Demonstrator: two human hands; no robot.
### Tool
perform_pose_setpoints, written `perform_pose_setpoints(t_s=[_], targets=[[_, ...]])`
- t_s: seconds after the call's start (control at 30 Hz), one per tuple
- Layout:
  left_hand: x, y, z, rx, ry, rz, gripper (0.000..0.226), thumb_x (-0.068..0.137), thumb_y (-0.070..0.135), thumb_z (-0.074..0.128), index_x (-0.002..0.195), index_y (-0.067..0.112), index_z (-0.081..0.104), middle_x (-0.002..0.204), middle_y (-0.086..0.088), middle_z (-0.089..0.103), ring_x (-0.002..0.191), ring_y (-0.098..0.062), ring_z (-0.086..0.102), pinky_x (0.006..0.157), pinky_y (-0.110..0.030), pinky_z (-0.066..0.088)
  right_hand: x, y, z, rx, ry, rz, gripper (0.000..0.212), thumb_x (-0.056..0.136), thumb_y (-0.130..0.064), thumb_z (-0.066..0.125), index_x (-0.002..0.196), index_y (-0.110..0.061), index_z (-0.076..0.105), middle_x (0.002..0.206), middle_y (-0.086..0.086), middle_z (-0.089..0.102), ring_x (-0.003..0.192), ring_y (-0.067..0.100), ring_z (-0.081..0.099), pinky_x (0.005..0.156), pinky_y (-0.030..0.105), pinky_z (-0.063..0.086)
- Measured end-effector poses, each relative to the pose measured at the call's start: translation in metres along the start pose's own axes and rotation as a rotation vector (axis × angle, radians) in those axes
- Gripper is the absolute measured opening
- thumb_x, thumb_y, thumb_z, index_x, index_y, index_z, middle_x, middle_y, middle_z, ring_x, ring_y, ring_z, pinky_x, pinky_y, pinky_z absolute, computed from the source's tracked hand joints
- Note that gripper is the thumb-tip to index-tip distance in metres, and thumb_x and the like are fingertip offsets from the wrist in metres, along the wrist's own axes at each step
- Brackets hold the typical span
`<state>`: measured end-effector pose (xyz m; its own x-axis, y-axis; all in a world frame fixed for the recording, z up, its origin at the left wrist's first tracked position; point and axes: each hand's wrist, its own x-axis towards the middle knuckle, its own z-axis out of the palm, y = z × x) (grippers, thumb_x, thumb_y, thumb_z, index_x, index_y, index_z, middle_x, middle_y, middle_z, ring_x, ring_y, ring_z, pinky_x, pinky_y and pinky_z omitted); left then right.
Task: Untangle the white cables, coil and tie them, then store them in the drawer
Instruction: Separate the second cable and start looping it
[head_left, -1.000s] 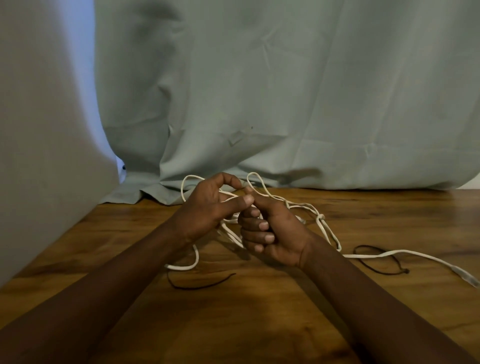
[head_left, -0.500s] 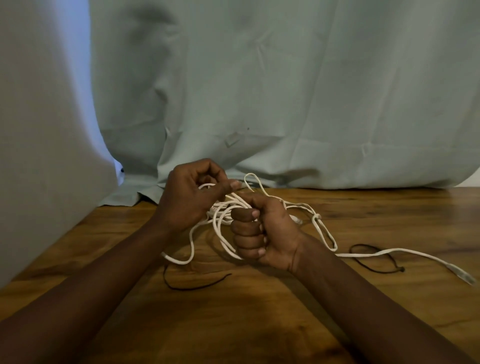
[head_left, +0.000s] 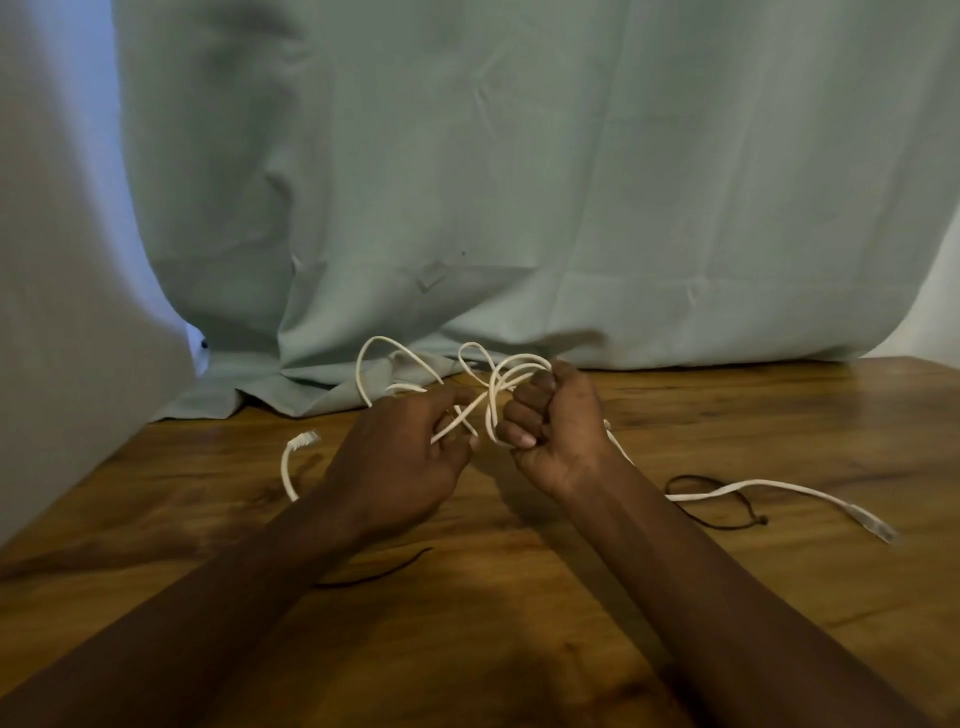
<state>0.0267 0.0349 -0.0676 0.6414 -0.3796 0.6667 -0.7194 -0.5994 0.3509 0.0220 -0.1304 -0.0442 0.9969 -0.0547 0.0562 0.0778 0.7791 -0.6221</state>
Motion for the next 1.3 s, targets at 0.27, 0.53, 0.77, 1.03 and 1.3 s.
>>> perform_pose_setpoints(t_s=[0.27,0.53,0.77,1.03,1.3], targets=[[0.0,-0.002,0.002,-0.527,-0.122,-0.155,0.016,0.103,0.016,0.06,0.11,0.027,0.07,0.092,0.0,0.075,0.086,-0.014,0.074,0.084,-0.041,0.061,0.003,-0.02,-0.005,0.153,0.019,-0.113,0.061,0.106,-0.036,0.03,0.046,-0.024,0.036,0.038,-0.009,0.024,0.026,0.007,0.02,0.034,0.014,0.014],[0.0,-0.003,0.007,0.088,0.007,0.199,0.034,0.106,0.03,0.047,0.136,0.029,0.063,0.112,0.003,0.071,0.098,-0.014,0.065,0.082,-0.031,0.049,0.007,-0.008,-0.005,-0.047,-0.09,-0.233,0.044,0.107,-0.039,0.034,0.066,-0.022,0.036,0.047,-0.007,0.031,0.035,0.008,0.027,0.041,0.022,0.025],[0.002,-0.008,-0.005,0.208,-0.22,0.14,0.033,0.104,0.034,0.05,0.135,0.033,0.059,0.105,-0.001,0.075,0.097,-0.022,0.068,0.079,-0.036,0.051,0.008,0.019,0.002,-0.476,-0.08,-0.406,0.03,0.106,-0.033,0.046,0.081,-0.019,0.044,0.058,-0.007,0.04,0.054,0.011,0.036,0.055,0.029,0.032],[0.003,0.001,-0.013,0.206,-0.384,0.16,0.015,0.094,0.03,0.06,0.109,0.031,0.061,0.093,0.007,0.067,0.088,-0.017,0.064,0.072,-0.029,0.042,-0.014,0.034,-0.002,-1.128,-0.075,-0.479,0.031,0.104,-0.063,0.033,0.109,-0.034,0.043,0.092,-0.017,0.051,0.083,-0.002,0.052,0.086,0.025,0.043],[0.018,-0.021,-0.047,-0.065,-0.32,0.092,0.015,0.085,0.016,0.077,0.098,0.024,0.079,0.092,0.016,0.076,0.088,0.002,0.071,0.077,-0.026,0.054,0.006,0.033,-0.014,-1.753,-0.309,-0.839,0.056,0.105,-0.059,0.019,0.102,-0.016,0.054,0.095,0.003,0.057,0.087,0.02,0.053,0.081,0.046,0.046]])
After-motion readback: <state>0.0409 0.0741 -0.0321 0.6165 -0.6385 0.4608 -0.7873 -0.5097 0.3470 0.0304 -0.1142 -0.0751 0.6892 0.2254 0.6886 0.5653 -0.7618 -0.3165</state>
